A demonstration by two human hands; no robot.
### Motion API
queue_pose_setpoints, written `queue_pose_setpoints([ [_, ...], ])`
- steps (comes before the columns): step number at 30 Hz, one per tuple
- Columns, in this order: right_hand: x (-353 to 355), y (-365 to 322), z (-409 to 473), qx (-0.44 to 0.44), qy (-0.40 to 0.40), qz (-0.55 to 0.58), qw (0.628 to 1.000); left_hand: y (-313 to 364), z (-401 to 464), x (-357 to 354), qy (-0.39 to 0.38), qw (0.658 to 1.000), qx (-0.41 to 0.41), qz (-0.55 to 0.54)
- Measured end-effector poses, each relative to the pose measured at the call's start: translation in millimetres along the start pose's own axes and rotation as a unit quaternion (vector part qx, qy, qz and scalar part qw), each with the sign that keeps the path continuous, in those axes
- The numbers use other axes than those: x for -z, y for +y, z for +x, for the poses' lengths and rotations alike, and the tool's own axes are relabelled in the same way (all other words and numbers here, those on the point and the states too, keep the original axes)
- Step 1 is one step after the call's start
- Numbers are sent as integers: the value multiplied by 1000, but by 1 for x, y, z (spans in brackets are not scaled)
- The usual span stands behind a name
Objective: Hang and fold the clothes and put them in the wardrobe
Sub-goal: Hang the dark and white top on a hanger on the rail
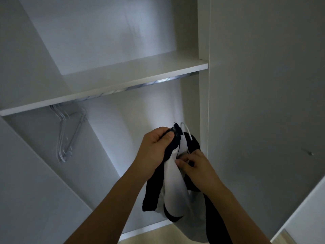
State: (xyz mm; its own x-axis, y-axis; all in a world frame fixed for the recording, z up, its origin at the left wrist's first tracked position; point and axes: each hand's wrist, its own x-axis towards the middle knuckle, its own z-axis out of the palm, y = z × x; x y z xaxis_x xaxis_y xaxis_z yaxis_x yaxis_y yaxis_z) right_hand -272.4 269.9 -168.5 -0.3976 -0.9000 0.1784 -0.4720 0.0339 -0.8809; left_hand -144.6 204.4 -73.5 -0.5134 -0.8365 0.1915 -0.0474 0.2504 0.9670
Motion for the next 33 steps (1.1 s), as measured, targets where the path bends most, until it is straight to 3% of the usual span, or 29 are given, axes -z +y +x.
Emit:
queue_pose_setpoints([
  [2,-1,-2,0,-15,-28,101,994,-2,-1,2,0,1000,0,1],
  [6,-3,2,-2,-29,-64,126,989,-6,-3,8,6,1000,6,-3],
  [9,-4,6,2,-18,-73,64,995,-10,-2,12,35,999,8,20],
  [17,8,16,28,85,0,-132,988,-33,-9,37,165,981,87,44],
  [20,22,27,39,57,5,-183,981,-31,-7,60,256,962,89,19],
  [21,27,30,42,35,3,-185,982,-31,-8,71,278,956,74,47],
  [23,34,29,47,1,5,-143,990,-33,-13,88,293,919,39,261],
  [25,34,15,50,-18,-10,-72,997,-32,-22,89,303,816,-27,491],
  [26,33,6,52,-27,-30,-38,998,-33,-24,82,295,779,-54,551],
  [28,32,-11,56,-40,-66,18,997,-31,-20,62,213,772,-116,588],
  [30,34,-26,58,-32,-91,33,995,-30,-6,40,73,791,-110,597],
  [33,34,-39,60,-14,-90,13,996,-34,11,17,-98,842,-32,530],
])
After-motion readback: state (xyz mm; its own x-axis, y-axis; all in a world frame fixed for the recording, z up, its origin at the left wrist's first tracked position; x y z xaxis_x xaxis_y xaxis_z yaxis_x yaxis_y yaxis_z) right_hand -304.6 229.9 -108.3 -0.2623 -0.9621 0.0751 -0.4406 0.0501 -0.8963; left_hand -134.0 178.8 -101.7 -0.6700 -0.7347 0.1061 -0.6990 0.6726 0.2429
